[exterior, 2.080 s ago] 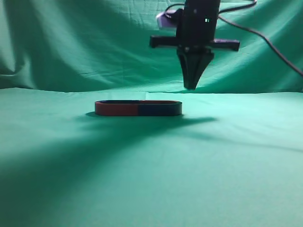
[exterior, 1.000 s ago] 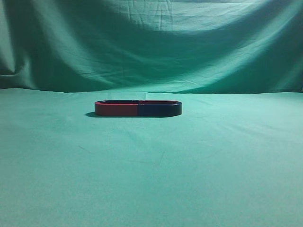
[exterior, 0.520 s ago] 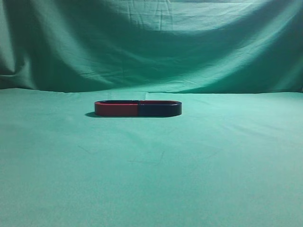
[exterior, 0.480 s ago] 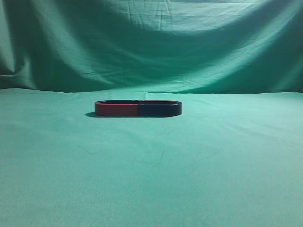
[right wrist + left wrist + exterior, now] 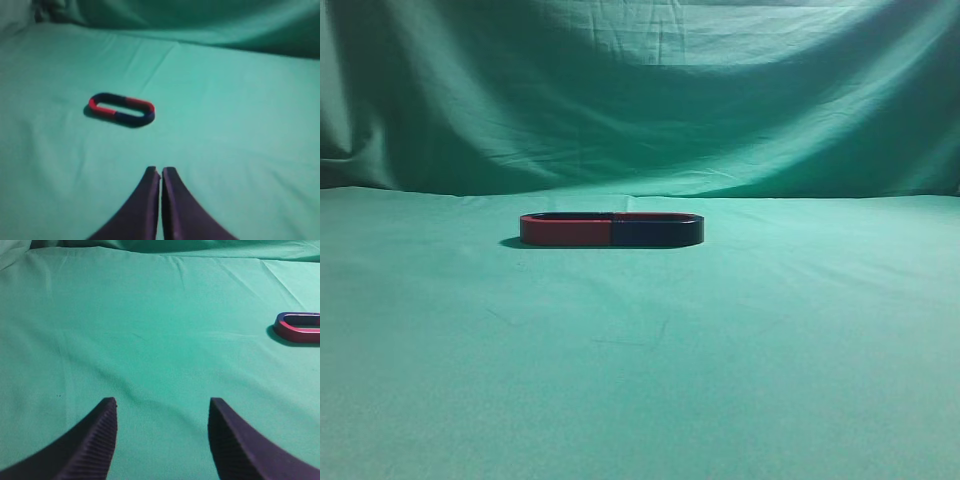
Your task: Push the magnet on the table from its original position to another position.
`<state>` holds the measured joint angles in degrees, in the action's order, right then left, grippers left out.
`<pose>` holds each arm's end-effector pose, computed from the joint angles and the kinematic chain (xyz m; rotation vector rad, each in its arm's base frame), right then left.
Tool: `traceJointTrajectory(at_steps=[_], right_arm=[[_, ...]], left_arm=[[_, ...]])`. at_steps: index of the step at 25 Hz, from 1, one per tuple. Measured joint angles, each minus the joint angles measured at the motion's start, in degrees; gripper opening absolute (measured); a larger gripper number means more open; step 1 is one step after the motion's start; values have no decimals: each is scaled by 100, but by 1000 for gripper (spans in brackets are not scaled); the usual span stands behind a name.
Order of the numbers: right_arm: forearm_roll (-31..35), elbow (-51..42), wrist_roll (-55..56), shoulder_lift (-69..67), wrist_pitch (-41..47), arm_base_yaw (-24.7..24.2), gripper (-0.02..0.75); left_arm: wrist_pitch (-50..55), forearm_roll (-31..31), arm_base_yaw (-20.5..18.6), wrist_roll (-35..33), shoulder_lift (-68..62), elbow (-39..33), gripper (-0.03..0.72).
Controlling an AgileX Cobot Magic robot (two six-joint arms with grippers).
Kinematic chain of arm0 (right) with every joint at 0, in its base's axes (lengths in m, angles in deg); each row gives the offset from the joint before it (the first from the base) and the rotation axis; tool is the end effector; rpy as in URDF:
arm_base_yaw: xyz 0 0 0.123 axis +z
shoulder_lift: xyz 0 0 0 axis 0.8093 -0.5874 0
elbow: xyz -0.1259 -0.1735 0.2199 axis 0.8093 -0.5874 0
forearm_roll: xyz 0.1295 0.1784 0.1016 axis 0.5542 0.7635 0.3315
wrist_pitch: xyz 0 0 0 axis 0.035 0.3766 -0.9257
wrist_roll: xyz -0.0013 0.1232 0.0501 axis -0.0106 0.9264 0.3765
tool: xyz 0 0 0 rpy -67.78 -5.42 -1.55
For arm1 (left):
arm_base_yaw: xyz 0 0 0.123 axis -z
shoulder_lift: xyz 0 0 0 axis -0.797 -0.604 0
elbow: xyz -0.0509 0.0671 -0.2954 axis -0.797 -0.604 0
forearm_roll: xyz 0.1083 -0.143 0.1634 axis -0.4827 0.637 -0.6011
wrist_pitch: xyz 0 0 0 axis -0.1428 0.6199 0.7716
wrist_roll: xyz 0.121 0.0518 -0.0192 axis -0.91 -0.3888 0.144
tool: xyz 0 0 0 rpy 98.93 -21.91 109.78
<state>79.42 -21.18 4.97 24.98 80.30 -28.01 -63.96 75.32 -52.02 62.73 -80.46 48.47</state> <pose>0.0433 0.0221 0.2960 -0.4212 1.9384 0.3225 0.0618 -0.0013 0.1660 -0.0203 1.8336 -0.0396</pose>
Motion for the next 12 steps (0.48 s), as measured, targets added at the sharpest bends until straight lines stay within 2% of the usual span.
traceJointTrajectory(at_steps=[5,9,12], right_arm=[[-73,-1342,-145,649,-1897,-711,0],[-163,-2262,-159,1119,-2409,-1471,0],[-163,-2823,-159,1378,-2509,-1820,0]], left_arm=[[0,0,0,0,0,0,372],[0,0,0,0,0,0,372],[0,0,0,0,0,0,372]])
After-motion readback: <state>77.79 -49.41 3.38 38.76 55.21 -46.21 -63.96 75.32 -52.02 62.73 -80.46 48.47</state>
